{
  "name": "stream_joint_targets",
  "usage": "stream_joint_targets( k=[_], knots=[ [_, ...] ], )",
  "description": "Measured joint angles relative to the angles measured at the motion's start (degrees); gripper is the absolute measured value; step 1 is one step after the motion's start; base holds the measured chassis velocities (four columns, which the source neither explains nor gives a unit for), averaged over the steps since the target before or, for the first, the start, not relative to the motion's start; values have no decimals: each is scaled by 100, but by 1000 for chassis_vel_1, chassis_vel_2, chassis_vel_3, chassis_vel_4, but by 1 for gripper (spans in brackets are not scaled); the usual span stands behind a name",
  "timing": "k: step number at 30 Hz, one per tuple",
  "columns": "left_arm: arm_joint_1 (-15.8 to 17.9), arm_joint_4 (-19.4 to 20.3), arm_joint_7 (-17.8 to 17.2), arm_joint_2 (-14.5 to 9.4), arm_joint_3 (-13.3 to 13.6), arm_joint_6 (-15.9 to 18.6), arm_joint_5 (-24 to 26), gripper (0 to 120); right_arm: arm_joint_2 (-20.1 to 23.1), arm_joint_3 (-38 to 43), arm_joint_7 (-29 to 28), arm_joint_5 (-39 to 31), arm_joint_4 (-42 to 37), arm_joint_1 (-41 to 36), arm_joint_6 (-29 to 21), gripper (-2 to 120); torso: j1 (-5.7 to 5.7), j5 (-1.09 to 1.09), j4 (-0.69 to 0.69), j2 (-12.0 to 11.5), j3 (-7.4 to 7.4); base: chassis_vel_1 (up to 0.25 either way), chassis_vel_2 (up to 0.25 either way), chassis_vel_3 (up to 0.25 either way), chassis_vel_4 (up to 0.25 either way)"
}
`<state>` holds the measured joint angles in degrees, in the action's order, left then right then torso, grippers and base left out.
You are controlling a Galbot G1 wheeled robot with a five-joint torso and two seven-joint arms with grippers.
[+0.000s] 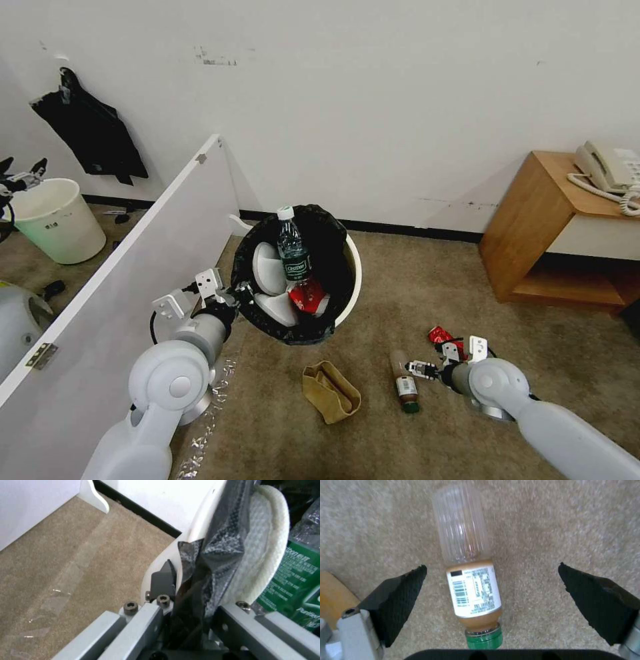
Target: Pick up the trash bin, then pick up the garbage from the floor and place it into the trash bin.
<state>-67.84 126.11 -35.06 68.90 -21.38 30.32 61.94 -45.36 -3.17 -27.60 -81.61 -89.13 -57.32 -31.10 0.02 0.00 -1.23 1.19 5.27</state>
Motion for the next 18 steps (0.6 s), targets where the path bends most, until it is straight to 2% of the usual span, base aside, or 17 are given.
stream_joint_targets(
  k=[18],
  knots=[
    [-66,1,30,54,-34,-14,-58,1,-620,-447,93,484,734,263,73,100,0,0,0,0,0,0,0,0,0]
  ],
)
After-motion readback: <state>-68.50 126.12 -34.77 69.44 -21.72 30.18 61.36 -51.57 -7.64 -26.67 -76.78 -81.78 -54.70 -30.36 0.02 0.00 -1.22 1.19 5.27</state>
